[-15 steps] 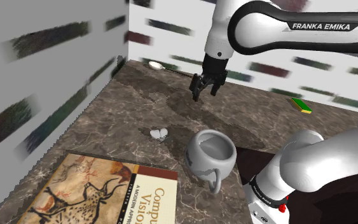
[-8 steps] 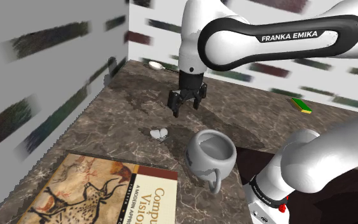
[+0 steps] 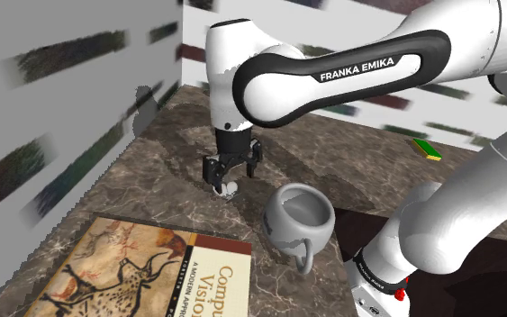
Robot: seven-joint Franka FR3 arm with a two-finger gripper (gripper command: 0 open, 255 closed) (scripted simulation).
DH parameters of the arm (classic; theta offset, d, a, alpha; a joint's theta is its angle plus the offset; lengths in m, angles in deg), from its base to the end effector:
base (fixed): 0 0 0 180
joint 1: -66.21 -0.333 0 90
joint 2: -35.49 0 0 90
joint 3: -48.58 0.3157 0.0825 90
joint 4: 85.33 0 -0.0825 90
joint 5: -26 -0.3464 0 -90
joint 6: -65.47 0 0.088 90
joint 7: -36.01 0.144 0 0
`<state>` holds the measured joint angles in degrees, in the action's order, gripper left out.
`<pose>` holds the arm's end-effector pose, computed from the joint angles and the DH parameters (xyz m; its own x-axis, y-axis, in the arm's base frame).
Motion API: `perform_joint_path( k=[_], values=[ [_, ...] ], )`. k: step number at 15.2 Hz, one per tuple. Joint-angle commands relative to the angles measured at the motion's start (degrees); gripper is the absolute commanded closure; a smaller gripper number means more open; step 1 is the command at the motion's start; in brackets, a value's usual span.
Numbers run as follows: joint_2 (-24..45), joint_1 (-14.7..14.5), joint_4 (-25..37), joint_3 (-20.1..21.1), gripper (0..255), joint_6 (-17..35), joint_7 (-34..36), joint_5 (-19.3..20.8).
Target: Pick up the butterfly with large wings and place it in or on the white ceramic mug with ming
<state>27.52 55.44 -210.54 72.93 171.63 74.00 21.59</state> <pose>0.3562 0.2645 0.4079 0.9812 -0.0971 -0.1669 -0.0781 -0.9901 0.1166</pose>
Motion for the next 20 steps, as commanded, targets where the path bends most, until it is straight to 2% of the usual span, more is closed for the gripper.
perform_joint_path(
  k=[1,7,14,15,20],
  values=[
    [0.88,-0.14,-0.74,0.29,0,1.35,0.42,0.08],
    [1.64,-0.26,-4.41,0.52,0,5.73,0.58,0.18],
    [1.66,-0.26,-4.4,0.52,0,5.73,0.59,0.19],
    [1.66,-0.26,-4.4,0.52,255,5.74,0.59,0.19],
    [1.67,-0.26,-4.4,0.53,255,5.74,0.59,0.19]
  ],
)
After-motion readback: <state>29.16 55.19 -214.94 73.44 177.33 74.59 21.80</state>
